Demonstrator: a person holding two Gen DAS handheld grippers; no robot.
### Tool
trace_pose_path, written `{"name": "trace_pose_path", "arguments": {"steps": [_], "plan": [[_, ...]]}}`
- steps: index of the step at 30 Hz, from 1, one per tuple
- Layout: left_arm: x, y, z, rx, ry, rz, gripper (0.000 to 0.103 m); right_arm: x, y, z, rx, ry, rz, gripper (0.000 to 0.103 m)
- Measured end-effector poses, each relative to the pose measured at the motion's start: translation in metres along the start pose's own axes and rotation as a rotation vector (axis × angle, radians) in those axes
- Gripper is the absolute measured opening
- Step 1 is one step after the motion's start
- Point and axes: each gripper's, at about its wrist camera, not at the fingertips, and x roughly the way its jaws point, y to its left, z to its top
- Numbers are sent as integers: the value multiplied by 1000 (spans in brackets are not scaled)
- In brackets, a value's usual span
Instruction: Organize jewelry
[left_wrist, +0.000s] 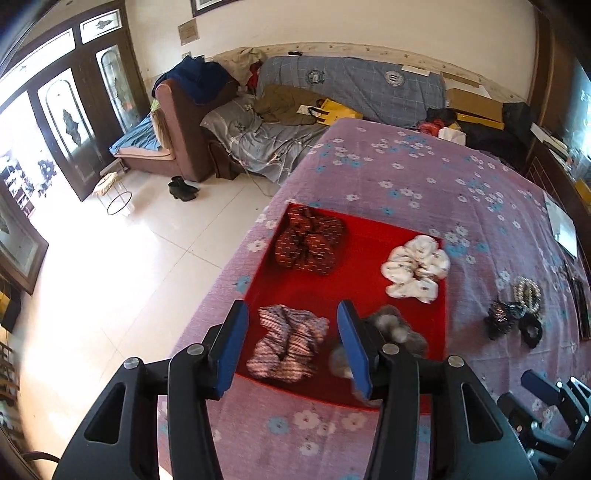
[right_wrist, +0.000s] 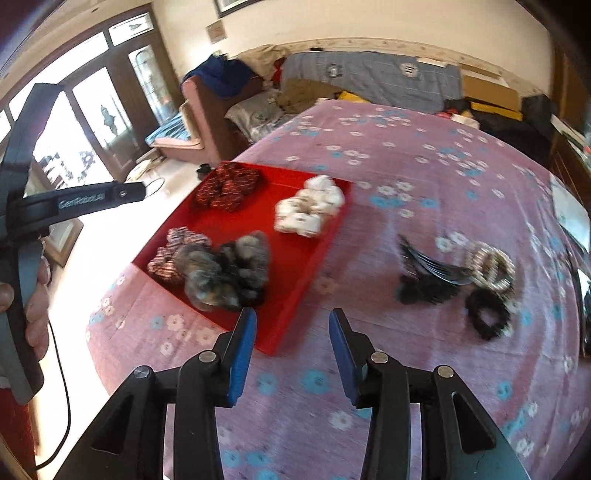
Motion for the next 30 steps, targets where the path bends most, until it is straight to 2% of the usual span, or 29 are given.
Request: {"name": "trace_pose_path", "arguments": {"steps": [3, 14, 20, 30], "plan": [[-9, -22, -4, 26, -1, -14, 50, -9, -24, -7, 53, 2, -29, 51], [-28, -122, -30, 170, 14, -51, 52, -37, -134, -37, 263, 24, -205, 51], [-30, -171, -50, 232, 51, -79, 53, -53, -169, -50, 288, 16, -287, 51], [-33, -216, -68, 276, 85, -130, 53, -72, -203, -64, 311, 11, -329, 53]]}}
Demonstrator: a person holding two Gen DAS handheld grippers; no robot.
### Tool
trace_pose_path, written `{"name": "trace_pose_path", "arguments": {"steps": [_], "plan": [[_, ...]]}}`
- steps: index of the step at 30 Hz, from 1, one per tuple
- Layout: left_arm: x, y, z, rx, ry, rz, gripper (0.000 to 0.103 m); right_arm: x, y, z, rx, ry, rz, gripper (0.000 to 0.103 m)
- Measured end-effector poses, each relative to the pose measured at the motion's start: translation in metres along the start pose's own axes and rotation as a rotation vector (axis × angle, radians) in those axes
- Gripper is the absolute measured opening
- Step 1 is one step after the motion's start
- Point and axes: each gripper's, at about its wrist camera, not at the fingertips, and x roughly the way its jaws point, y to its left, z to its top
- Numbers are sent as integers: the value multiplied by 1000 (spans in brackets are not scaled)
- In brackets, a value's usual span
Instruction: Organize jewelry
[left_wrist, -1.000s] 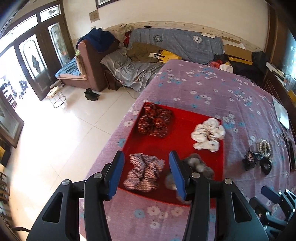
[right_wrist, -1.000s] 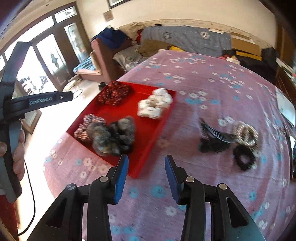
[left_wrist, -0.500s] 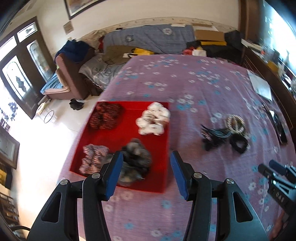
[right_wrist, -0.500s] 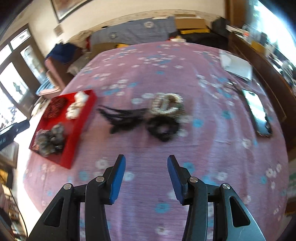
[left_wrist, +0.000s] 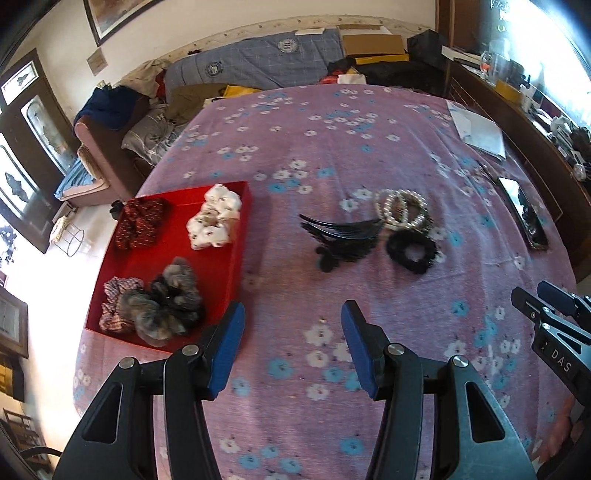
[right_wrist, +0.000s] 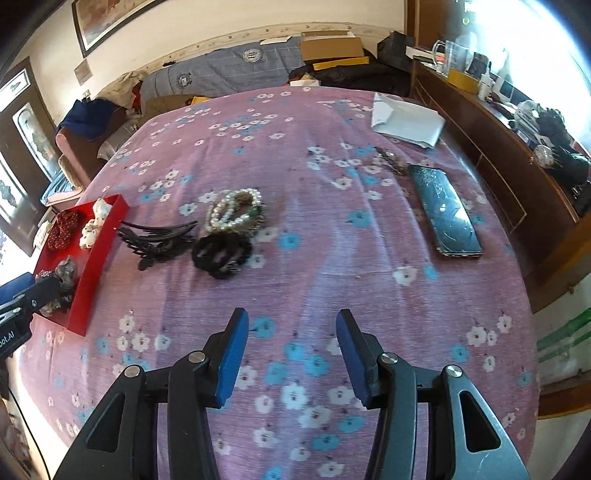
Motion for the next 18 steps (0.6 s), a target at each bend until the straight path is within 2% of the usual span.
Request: {"name": "trace_pose_path", "arguments": {"steps": [13, 18], "plan": [[8, -41, 3, 36, 35, -70, 53, -7, -39, 1, 50, -18, -38, 56], [-5, -62, 9, 54, -12, -132, 53, -23, -61, 12, 70, -56, -95, 56]]}}
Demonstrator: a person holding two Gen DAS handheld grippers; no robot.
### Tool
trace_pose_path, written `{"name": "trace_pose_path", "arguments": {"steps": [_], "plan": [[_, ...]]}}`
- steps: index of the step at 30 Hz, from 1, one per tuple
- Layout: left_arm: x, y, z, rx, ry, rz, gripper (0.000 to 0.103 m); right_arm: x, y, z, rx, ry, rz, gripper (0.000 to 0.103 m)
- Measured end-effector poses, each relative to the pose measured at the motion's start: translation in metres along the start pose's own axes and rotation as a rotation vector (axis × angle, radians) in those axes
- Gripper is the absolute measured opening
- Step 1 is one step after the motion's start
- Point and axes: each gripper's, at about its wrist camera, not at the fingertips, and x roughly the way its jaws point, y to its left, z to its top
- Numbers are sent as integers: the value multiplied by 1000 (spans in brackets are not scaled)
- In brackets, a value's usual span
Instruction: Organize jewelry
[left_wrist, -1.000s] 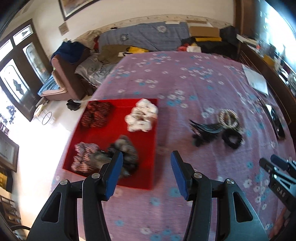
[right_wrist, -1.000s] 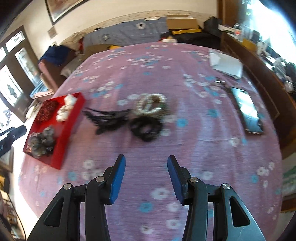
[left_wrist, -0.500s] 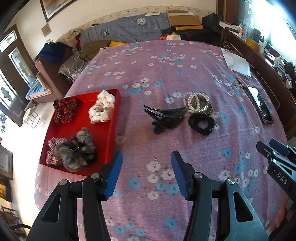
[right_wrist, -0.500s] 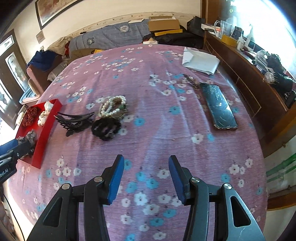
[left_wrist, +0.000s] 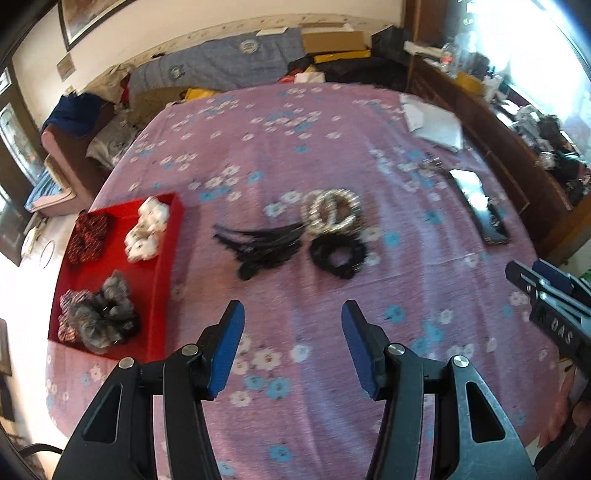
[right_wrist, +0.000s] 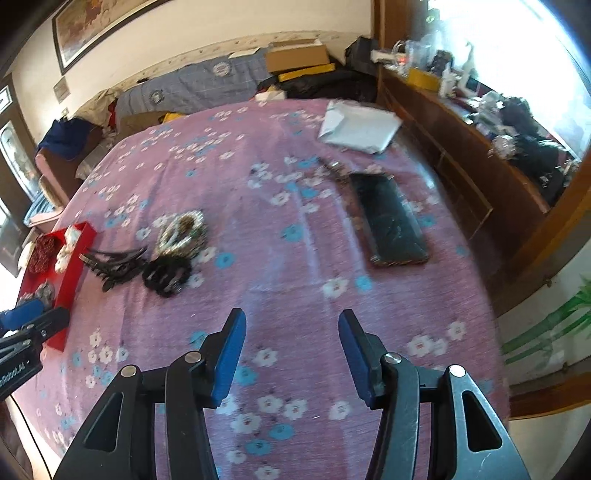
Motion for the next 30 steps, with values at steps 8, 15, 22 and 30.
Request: {"name": "trace_pose_path", "arguments": {"steps": [8, 15, 22, 30], "plan": [[-6, -23, -10, -3, -45, -61, 54, -51, -54, 69, 17, -144, -159, 56], [-7, -22, -19, -26, -62, -58, 54, -122, -87, 157, 30, -360, -303, 70], [-9, -11, -25, -82, -80, -59, 54, -145, -87, 198, 1, -430, -376, 73], [-7, 3, -30, -116, -76, -26, 55, -122, -77, 180, 5, -362, -308, 78]]}}
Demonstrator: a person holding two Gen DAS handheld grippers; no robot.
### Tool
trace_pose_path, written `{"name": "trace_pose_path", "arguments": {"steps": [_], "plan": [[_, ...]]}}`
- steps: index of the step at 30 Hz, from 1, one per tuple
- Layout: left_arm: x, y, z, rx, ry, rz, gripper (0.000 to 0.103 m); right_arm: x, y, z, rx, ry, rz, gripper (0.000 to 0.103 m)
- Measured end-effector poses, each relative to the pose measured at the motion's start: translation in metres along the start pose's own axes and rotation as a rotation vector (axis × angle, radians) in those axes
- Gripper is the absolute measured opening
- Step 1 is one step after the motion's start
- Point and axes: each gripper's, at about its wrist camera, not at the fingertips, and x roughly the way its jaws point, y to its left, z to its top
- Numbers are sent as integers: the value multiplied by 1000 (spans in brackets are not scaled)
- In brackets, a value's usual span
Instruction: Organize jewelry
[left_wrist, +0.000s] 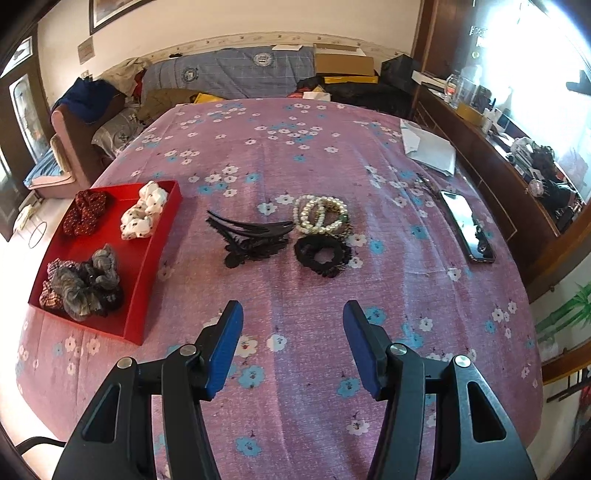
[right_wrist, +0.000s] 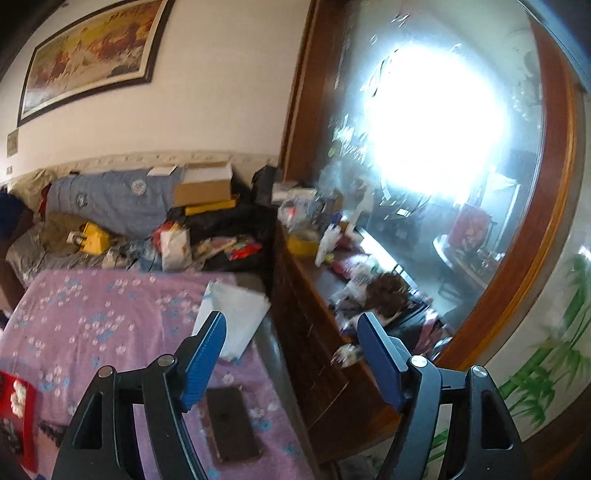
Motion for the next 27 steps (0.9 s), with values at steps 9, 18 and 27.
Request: {"name": "trace_pose_path", "arguments": {"steps": [9, 18, 27], "plan": [[-7, 7, -9, 39, 13, 66, 55, 35, 51, -90, 28, 181, 194, 78], [-37, 41, -19, 66, 31, 205, 56, 59, 101, -139, -4, 305, 292, 78], [-59, 103, -35, -109, 67, 352, 56, 57, 202, -179, -155, 429, 484, 78]]}}
